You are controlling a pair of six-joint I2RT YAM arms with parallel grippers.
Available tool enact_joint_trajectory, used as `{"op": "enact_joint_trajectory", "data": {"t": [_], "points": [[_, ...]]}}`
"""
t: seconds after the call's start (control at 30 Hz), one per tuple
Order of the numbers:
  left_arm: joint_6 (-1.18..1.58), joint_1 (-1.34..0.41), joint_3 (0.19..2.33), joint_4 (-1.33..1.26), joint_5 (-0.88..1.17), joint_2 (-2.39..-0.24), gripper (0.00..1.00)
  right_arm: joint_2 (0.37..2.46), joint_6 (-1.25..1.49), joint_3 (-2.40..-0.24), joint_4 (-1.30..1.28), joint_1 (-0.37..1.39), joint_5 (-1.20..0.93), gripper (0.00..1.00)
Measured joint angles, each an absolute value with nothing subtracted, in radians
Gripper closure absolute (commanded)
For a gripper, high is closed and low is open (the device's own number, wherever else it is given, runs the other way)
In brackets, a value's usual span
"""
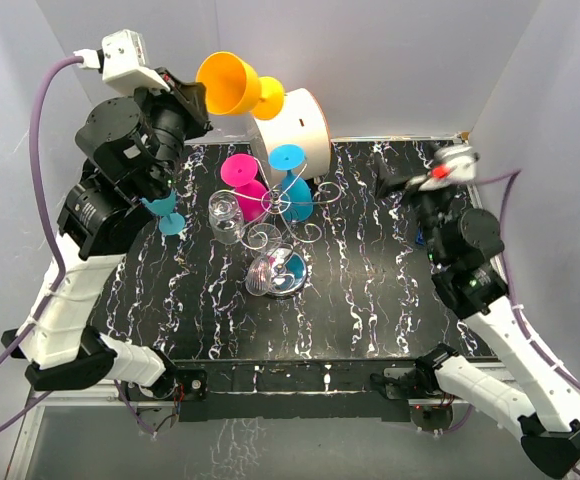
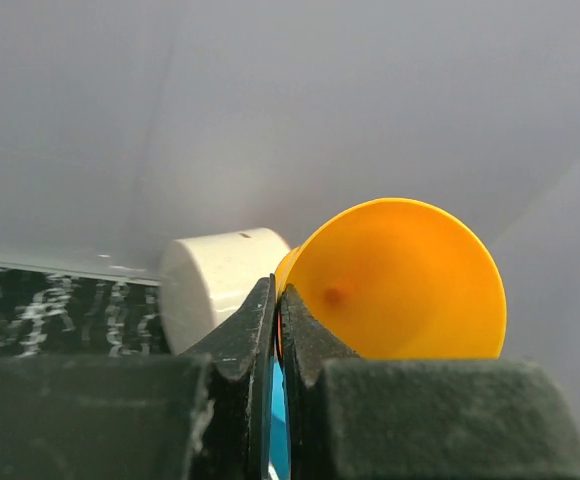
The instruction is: Take the wine glass off the wine glass rack
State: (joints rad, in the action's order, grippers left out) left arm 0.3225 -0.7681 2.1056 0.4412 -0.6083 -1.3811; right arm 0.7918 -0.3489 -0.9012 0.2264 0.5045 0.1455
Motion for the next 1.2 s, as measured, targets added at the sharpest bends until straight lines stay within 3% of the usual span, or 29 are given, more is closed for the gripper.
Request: {"op": "enact_joint_trajectory", "data": {"t": [0.07,0.2,0.43,0.63,1.2], "points": [[0.269,-0.768,2.081,0.438,-0.673,-1.361,1.0,0.856,-0.138,-1.013,0.137,0.504,0.377,0.02],[0.164,-0.768,2.055,0.426,-0.788,-1.332,1.0,0.999,0.025,-1.235,-0.008,0.5,0.575,0.02],[-0.023,-0.768,1.995,0.344,-0.922,-1.3,1.0,1.138,0.107,-1.309,-0.244,0.5,0.596,0.02],[-0.191,-0.738,1.994,0.211,-0.991,-1.39,1.0,1.157,0.139,-1.31,-0.293,0.498,0.583,0.02],[0.305,0.12,2.127,0.587,-0.392,-1.766,1.0,1.263,0.154,-1.375,-0.323,0.468,0.576,0.01]]}}
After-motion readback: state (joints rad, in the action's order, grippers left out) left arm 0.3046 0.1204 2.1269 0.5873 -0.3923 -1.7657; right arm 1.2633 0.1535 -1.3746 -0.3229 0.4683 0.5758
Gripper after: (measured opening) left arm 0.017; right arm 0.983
